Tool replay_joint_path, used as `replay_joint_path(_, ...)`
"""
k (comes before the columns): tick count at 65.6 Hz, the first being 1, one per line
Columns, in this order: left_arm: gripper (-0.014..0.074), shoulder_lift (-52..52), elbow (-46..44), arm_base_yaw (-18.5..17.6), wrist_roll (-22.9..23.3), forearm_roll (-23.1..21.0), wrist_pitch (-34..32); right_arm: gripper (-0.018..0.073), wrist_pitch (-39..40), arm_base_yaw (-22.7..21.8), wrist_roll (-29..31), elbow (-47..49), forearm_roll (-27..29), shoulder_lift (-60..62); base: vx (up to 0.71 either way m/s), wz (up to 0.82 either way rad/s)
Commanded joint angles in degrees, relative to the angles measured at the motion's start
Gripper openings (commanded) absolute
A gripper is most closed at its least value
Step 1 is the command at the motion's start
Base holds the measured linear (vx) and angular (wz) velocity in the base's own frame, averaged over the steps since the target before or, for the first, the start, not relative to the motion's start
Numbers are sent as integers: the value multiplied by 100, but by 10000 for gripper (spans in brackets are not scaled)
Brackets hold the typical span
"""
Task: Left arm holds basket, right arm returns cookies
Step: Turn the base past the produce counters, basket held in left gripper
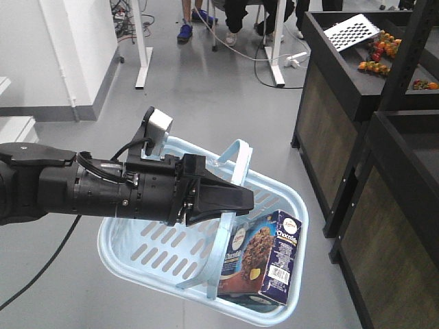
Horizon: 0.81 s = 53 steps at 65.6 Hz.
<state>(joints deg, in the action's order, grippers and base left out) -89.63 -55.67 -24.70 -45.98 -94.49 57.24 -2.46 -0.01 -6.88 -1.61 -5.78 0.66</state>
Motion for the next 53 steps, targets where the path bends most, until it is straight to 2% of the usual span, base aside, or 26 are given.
replay_joint_path(1, -3, 252, -169, -35, -79, -704, 331, -6, 429, 4, 42, -105, -13, 71, 28, -15)
replay_joint_path(27, -3, 252, -169, -35, -79, -704, 331, -6, 429, 4, 42, -105, -13, 71, 29, -9)
replay_joint_path(53, -3, 252, -169, -35, -79, -704, 331, -6, 429, 4, 42, -105, -13, 71, 31, 15)
